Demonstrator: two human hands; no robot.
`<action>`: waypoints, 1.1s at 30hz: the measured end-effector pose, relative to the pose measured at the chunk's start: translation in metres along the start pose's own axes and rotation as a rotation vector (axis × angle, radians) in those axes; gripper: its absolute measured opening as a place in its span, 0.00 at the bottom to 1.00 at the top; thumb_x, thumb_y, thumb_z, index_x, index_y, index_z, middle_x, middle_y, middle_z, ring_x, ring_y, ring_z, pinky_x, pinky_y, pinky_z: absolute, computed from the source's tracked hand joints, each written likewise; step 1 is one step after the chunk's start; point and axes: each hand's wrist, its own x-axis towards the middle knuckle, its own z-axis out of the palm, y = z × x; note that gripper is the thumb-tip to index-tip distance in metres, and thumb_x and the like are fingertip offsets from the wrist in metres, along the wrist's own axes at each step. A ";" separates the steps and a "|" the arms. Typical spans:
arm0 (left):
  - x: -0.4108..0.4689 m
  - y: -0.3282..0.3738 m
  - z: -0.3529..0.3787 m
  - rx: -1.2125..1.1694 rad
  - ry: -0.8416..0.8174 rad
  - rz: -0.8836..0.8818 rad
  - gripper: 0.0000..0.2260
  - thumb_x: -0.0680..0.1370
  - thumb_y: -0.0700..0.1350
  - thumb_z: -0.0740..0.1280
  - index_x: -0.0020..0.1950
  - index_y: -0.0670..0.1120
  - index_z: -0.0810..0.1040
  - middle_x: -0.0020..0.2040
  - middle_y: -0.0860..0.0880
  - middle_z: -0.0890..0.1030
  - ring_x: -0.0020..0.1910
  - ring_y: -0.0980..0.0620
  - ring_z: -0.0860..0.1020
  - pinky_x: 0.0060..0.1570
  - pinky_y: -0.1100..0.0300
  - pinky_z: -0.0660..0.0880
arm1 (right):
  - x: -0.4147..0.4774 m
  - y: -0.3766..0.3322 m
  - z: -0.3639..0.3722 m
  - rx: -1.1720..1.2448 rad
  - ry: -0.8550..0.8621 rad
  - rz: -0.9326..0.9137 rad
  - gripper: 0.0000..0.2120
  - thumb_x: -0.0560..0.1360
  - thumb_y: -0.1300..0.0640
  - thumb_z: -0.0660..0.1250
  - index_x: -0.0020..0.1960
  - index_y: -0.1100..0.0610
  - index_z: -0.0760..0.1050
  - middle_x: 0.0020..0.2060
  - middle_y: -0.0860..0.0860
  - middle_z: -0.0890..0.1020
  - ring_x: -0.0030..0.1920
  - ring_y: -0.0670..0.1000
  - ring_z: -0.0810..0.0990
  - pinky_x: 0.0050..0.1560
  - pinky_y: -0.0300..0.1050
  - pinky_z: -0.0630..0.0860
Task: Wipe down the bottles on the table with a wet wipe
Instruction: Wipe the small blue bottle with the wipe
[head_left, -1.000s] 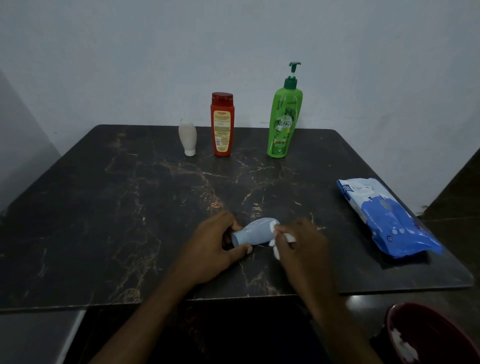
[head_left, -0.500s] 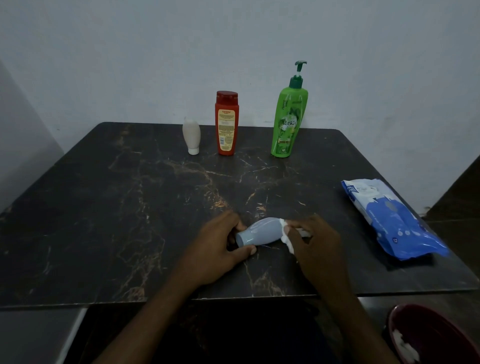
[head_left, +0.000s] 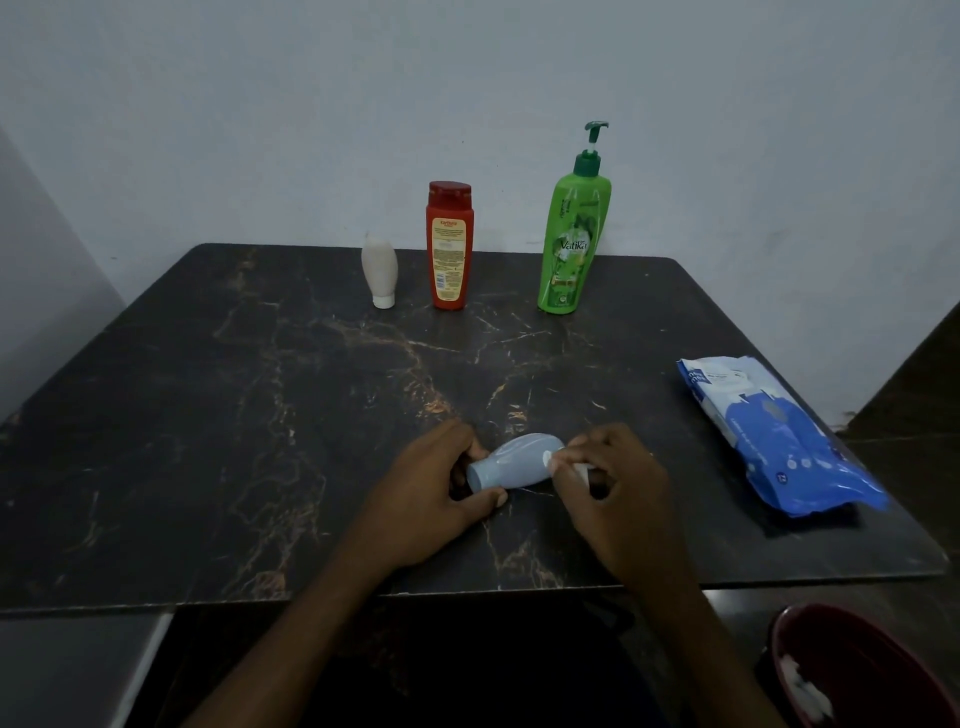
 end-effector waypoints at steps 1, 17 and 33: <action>0.001 0.000 0.000 0.001 -0.002 0.002 0.14 0.72 0.52 0.78 0.47 0.56 0.73 0.45 0.58 0.76 0.44 0.58 0.75 0.39 0.68 0.69 | 0.000 -0.003 0.001 -0.002 0.010 -0.018 0.04 0.71 0.59 0.75 0.44 0.54 0.81 0.46 0.46 0.79 0.44 0.41 0.77 0.46 0.31 0.74; -0.002 -0.001 0.001 0.001 0.023 0.039 0.14 0.72 0.50 0.78 0.47 0.55 0.72 0.45 0.58 0.75 0.44 0.58 0.75 0.39 0.68 0.69 | -0.012 -0.023 0.013 0.057 -0.024 -0.052 0.08 0.74 0.62 0.72 0.52 0.56 0.83 0.47 0.49 0.82 0.47 0.40 0.76 0.50 0.23 0.67; -0.001 -0.003 0.002 0.024 0.026 0.069 0.14 0.73 0.52 0.77 0.49 0.55 0.72 0.46 0.60 0.75 0.44 0.58 0.75 0.39 0.68 0.69 | -0.010 -0.023 0.011 0.148 -0.047 0.011 0.07 0.73 0.60 0.73 0.50 0.51 0.82 0.45 0.43 0.80 0.45 0.38 0.76 0.48 0.22 0.67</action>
